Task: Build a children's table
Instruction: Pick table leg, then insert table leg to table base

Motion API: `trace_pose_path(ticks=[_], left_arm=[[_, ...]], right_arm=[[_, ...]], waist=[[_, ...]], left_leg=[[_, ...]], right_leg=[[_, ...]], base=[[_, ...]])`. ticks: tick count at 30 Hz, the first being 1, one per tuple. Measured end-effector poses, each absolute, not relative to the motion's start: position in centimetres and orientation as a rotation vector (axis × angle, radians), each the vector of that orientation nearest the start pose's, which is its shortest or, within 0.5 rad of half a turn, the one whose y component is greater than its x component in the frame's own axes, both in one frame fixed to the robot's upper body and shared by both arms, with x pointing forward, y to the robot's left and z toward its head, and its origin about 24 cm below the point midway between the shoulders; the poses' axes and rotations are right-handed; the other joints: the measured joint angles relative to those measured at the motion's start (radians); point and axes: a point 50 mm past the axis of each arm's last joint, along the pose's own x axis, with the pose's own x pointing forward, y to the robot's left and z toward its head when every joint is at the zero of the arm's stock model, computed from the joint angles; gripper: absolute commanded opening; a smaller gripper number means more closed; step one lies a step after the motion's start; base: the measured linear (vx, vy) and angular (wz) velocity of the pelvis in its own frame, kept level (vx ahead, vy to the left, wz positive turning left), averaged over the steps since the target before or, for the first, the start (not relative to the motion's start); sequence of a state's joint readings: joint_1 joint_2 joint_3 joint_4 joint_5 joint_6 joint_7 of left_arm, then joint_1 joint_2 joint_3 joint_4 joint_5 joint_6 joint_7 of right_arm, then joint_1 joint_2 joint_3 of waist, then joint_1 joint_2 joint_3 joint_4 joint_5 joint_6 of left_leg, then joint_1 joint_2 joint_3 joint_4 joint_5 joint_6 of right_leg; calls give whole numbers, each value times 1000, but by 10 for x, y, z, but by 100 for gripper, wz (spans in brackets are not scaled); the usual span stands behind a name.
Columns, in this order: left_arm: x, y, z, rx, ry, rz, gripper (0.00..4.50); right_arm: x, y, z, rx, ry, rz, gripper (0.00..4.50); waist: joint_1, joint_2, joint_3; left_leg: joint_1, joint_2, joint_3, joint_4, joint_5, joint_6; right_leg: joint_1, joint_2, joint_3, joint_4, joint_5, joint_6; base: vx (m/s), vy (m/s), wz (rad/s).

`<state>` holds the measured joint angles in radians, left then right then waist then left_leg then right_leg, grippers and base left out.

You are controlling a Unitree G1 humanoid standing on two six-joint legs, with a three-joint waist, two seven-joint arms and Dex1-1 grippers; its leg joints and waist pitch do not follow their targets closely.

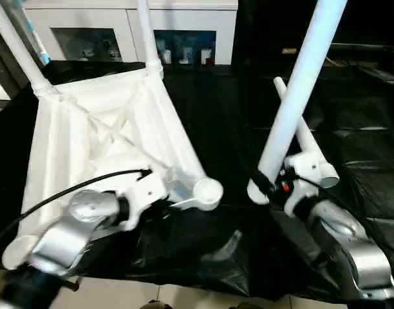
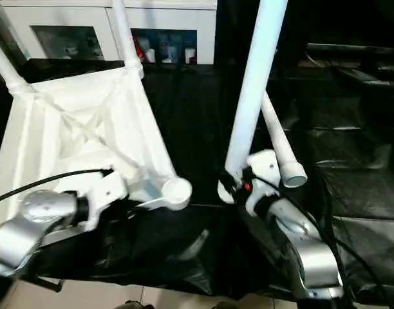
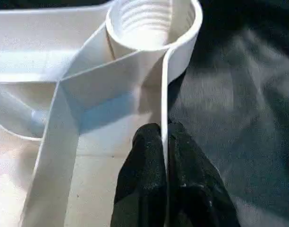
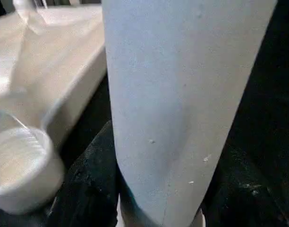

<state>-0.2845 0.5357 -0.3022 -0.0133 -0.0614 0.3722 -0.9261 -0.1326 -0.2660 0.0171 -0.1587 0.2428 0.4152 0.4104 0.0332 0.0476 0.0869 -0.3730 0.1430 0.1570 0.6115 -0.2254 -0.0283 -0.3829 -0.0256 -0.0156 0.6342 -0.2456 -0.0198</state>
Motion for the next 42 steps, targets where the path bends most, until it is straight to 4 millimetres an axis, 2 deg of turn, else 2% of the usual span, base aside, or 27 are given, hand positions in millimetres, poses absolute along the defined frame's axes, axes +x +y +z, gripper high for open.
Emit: trace_pose_path(ticks=[2,5,7,10,12,15,21,29,30,33,36,42], left_arm=[[277,138,62,453,380,-1118,3],[283,137,60,468,374,-1116,3],[286,137,58,465,374,-1112,58],[290,129,61,439,334,-1124,62],[294,127,62,445,312,-1127,94],[301,129,62,457,300,-1126,94],[300,144,57,453,364,-1157,94],[300,152,58,441,393,-1187,94],[300,153,59,429,391,-1186,66],[300,153,59,395,387,-1195,54],[300,152,58,370,392,-1198,15],[299,154,57,360,406,-1204,2]], right_arm=[[274,-157,80,-20,144,507,188],[275,-155,79,-40,147,515,188],[275,-155,77,-46,159,519,188],[277,-154,78,-49,160,524,188],[281,-152,84,-58,139,535,188],[286,-151,92,-70,115,552,188],[285,-150,91,-60,121,571,188],[285,-147,90,-44,126,582,188],[285,-147,90,-39,124,581,188],[285,-146,90,-33,122,581,188],[288,-143,92,-23,117,589,188],[301,-134,106,24,96,641,188]], waist=[[5,-2,-1],[7,-1,-2],[5,0,-2],[3,0,-2],[0,0,-2],[-4,-1,-2],[-3,-2,-2],[0,-8,-1],[0,-9,-2],[1,-12,-2],[0,-16,-2],[1,-18,-2]], left_leg=[[-1,0,0,3,2,2],[0,0,0,9,2,2],[0,0,1,12,3,2],[1,2,3,12,6,-1],[1,2,5,12,7,-3],[2,3,6,12,8,-4],[2,4,8,11,9,-5],[1,4,10,10,12,0],[1,5,10,10,12,0],[1,5,10,10,13,1],[1,5,11,10,13,1],[2,7,12,10,14,0]], right_leg=[[0,-1,0,2,0,0],[0,-1,0,8,0,0],[0,-2,0,12,0,0],[1,-2,0,12,4,-1],[1,-3,1,12,7,-1],[2,-3,1,12,9,-1],[0,-2,1,11,9,-1],[0,-3,1,10,9,-1],[0,-3,1,11,9,-1],[0,-3,1,11,9,-1],[0,-3,1,11,9,-1],[0,-3,0,11,10,-1]], base=[[0,0,0],[0,0,0],[0,0,0],[0,0,0],[0,0,0],[0,0,0],[0,0,0],[0,0,0],[0,0,0],[0,0,0],[0,0,0],[0,0,0]])
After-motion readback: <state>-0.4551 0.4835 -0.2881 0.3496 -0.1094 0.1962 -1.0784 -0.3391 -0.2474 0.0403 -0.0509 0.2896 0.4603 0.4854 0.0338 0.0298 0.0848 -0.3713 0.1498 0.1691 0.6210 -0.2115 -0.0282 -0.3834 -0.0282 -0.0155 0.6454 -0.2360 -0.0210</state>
